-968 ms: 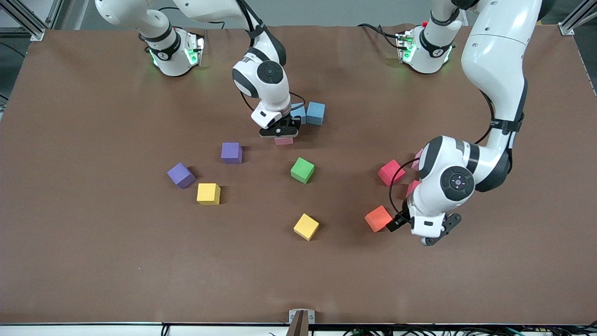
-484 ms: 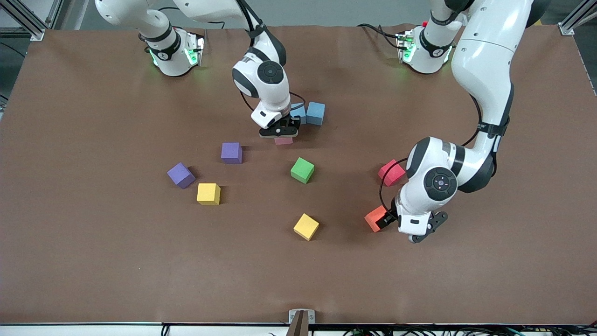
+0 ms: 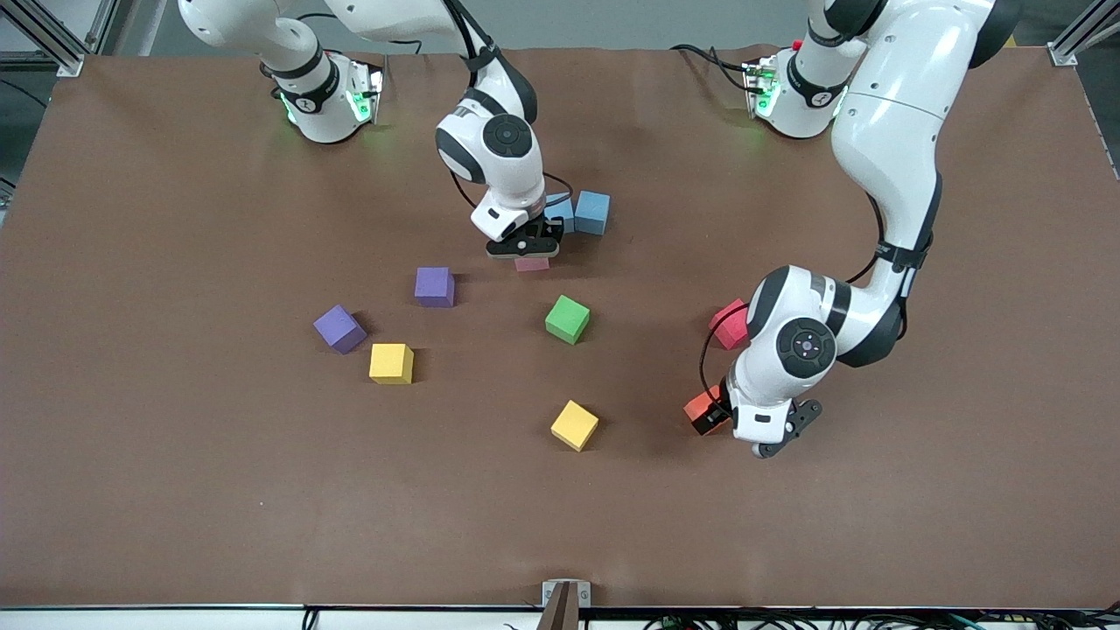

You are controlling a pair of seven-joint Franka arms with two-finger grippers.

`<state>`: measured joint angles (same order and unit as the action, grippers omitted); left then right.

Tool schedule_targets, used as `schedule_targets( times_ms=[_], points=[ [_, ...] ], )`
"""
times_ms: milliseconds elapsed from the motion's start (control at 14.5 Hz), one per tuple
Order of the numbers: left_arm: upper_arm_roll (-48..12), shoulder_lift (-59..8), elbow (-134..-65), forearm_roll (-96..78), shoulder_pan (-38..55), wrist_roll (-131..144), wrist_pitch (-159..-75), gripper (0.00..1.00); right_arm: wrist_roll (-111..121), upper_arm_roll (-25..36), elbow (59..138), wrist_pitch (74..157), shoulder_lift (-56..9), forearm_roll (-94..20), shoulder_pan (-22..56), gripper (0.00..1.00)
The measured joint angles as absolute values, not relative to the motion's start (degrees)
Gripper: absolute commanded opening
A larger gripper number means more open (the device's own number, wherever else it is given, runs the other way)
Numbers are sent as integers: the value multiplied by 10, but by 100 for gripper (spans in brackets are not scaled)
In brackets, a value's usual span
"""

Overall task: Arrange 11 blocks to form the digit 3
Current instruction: 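Lower the left gripper and grasp the orange cube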

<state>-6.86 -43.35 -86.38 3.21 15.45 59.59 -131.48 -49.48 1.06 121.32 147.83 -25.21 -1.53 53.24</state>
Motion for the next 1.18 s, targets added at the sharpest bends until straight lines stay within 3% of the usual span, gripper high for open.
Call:
schedule_targets(
  times_ms=[207, 346, 622, 760, 1175],
  points=[
    [-69, -446, -864, 34, 160, 596, -1315, 99, -495, 11, 1213, 1477, -252, -15, 532, 2],
    [-69, -450, -864, 36, 161, 596, -1316, 89, -495, 11, 1213, 1477, -252, -15, 532, 2],
    [-69, -452, -864, 38, 165, 596, -1317, 55, -499, 11, 1213, 1476, -252, -15, 533, 3],
    [-69, -452, -862, 49, 166, 596, -1317, 44, -501, 11, 1213, 1476, -252, -15, 533, 3],
    [-66, -410, -848, 59, 160, 596, -1248, 44, -511, 11, 1213, 1474, -252, -15, 534, 3]
  ],
)
